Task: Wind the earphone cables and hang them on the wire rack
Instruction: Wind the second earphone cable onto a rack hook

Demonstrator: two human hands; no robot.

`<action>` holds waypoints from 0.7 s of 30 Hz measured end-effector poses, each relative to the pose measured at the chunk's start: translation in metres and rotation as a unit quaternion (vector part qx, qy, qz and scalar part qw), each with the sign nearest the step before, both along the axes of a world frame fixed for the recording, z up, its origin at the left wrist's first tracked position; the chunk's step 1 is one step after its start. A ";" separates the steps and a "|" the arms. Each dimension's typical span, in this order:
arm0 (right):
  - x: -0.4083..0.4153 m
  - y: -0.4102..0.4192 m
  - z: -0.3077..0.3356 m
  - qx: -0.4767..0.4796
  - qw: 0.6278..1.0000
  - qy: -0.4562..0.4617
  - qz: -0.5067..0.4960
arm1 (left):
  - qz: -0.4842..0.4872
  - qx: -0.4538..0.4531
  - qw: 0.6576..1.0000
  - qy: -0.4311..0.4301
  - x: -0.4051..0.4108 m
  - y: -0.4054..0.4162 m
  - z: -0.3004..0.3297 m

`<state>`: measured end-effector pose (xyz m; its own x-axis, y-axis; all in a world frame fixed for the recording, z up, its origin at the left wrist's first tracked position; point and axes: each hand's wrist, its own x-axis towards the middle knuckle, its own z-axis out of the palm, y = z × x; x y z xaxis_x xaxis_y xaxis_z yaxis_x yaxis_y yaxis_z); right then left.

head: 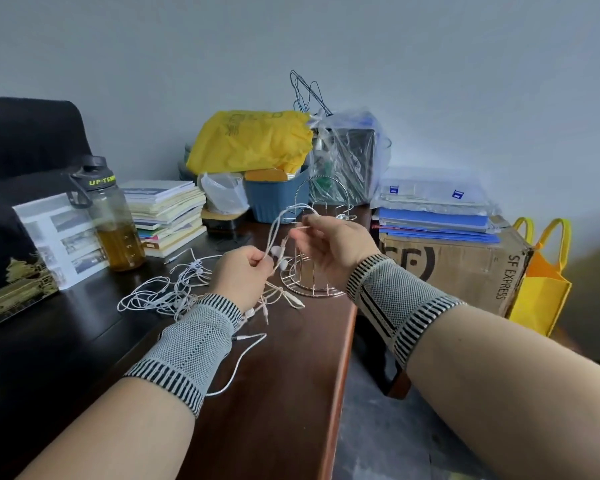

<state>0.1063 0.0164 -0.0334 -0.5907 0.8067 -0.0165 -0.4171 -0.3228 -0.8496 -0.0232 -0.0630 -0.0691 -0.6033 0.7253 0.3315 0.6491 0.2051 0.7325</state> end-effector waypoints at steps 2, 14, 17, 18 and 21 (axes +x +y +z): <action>0.002 0.000 -0.007 -0.027 0.999 0.016 0.012 | -0.030 -0.013 0.999 -0.016 0.002 0.001 0.000; 0.020 0.018 -0.013 -0.018 1.000 0.000 0.011 | -0.119 -0.141 0.982 0.030 0.014 0.012 0.004; 0.019 0.016 -0.015 -0.014 1.000 0.001 0.001 | -0.104 -0.156 0.982 0.035 0.020 0.014 0.002; 0.019 0.016 -0.016 -0.013 1.000 0.000 -0.001 | -0.098 -0.163 0.981 0.039 0.022 0.014 0.001; 0.019 0.015 -0.020 -0.003 1.000 -0.021 -0.008 | -0.067 -0.168 0.976 0.122 0.026 0.012 0.000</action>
